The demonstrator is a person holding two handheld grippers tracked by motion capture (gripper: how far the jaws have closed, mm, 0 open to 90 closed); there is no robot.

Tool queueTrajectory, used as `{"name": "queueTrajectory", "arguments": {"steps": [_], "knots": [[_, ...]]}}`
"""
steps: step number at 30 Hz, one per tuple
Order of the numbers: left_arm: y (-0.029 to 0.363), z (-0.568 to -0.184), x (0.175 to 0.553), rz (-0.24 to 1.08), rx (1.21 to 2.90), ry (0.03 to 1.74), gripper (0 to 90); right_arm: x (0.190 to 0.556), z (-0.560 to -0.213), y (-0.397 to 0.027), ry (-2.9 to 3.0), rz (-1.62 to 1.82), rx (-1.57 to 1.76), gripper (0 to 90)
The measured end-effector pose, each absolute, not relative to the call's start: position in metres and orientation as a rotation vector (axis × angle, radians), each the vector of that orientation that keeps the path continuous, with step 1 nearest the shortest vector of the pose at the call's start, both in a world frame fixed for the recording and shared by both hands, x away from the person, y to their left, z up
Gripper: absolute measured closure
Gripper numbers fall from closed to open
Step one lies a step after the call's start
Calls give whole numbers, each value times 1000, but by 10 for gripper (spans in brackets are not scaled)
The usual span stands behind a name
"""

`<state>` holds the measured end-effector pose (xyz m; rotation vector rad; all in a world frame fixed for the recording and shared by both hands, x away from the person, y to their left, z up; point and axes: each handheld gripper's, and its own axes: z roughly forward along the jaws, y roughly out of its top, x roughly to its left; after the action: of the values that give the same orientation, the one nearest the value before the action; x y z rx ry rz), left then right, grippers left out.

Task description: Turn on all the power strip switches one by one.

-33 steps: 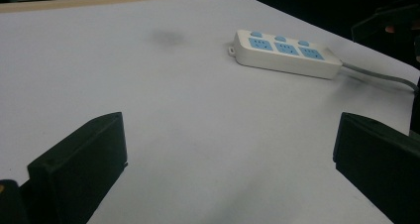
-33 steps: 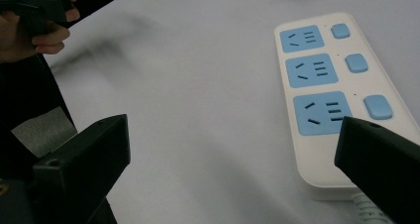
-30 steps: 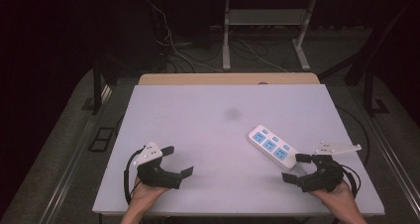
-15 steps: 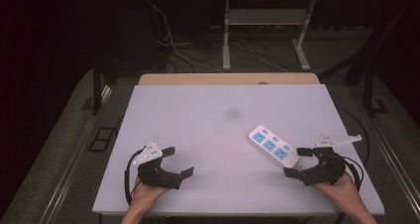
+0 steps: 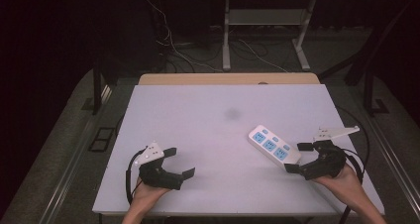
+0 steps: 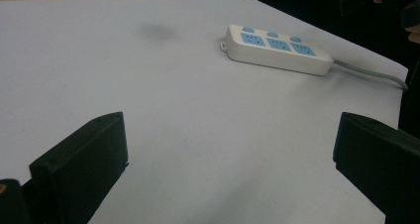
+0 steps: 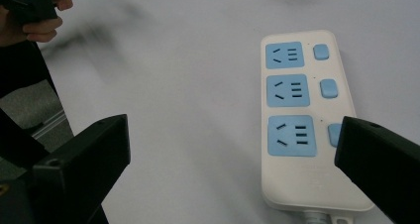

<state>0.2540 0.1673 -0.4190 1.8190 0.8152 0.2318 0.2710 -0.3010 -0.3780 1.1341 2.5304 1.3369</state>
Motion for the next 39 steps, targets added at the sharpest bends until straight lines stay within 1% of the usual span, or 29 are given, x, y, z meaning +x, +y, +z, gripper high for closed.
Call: {"name": "queueTrajectory", "arguments": {"steps": [11, 28, 39], "knots": [[167, -420, 254, 222, 1822, 810, 0, 290, -370, -303, 2575, 1245, 1111, 5], [166, -419, 254, 221, 1814, 801, 0, 314, -369, -299, 2637, 1178, 1091, 5], [166, -420, 255, 224, 1818, 804, 0, 333, -372, -303, 2653, 1165, 1110, 6]]}}
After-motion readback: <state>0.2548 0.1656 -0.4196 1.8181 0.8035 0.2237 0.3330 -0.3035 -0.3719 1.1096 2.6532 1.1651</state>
